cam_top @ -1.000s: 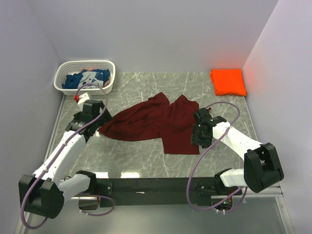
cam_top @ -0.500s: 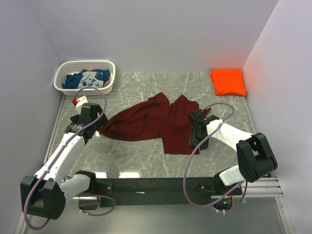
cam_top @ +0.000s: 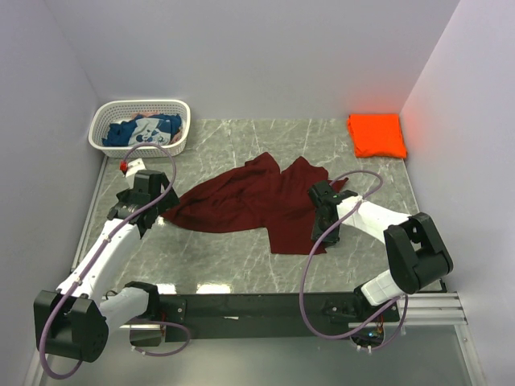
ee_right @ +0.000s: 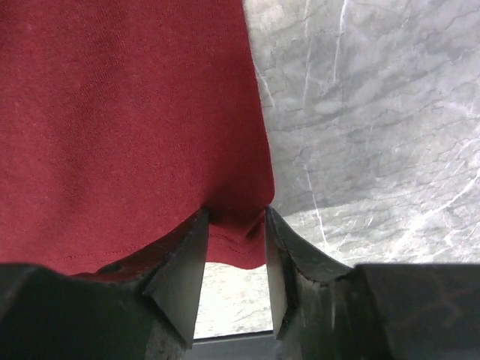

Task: Fold and stack the t-shirts
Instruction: Flatten the tshirt out

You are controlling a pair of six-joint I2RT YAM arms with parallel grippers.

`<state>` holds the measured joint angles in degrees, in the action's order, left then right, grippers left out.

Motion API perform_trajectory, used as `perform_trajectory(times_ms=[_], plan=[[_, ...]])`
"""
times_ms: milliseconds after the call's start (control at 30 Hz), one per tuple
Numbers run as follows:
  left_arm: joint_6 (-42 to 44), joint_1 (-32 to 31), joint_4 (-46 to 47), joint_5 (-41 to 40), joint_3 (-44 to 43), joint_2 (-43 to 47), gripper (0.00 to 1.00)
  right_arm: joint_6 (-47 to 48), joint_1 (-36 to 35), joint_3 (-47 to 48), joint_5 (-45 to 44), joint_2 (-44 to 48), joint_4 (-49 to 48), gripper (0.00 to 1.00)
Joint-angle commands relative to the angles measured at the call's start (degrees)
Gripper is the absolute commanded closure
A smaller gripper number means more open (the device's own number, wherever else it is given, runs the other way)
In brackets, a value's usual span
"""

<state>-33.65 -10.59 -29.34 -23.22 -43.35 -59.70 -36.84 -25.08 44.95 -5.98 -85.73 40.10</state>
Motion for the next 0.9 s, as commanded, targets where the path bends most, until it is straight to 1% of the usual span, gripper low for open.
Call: perform_trajectory(times_ms=[0, 67, 100, 167, 200, 267, 300, 567, 700, 867], plan=[[0.69, 0.22, 1.92, 0.64, 0.11, 0.46, 0.0, -0.96, -0.58, -2.32, -2.11, -3.47, -1.34, 0.63], [0.69, 0.22, 1.92, 0.72, 0.02, 0.46, 0.01, -0.69, -0.5, -1.88, -2.37, -4.09, -0.73, 0.68], [0.69, 0.22, 2.01, 0.72, 0.11, 0.29, 0.0, -0.43, -0.5, -1.8, -2.37, -4.26, -0.81, 0.74], [0.6, 0.22, 2.1, 0.99, 0.2, 0.38, 0.0, -0.34, -0.5, -1.97, -2.37, -4.01, -0.63, 0.81], [0.51, 0.22, 2.1, 1.16, 0.37, 0.2, 0.01, -0.25, -0.58, -2.06, -2.37, -3.74, -0.72, 0.89], [0.25, 0.22, 2.1, 1.95, 0.46, -0.06, 0.02, -0.16, -0.58, -2.06, -2.9, -2.69, -0.2, 0.94], [-0.1, 0.22, 1.92, 2.65, 0.72, -0.41, 0.03, 0.19, -0.5, -1.88, -3.16, -2.42, 0.07, 1.0], [-3.53, 0.22, -1.68, 4.32, 0.55, -4.54, 0.05, 3.35, -0.5, 0.93, -6.23, 1.53, 2.97, 1.0], [-5.9, 0.22, -2.12, 5.2, 2.21, -5.77, 0.07, 5.02, -0.5, 2.16, -7.38, 2.76, 3.5, 1.0], [-11.52, 1.27, -1.34, 6.43, 2.66, -7.36, 0.1, 6.86, -0.23, 1.9, -6.59, 4.43, 2.8, 1.0]])
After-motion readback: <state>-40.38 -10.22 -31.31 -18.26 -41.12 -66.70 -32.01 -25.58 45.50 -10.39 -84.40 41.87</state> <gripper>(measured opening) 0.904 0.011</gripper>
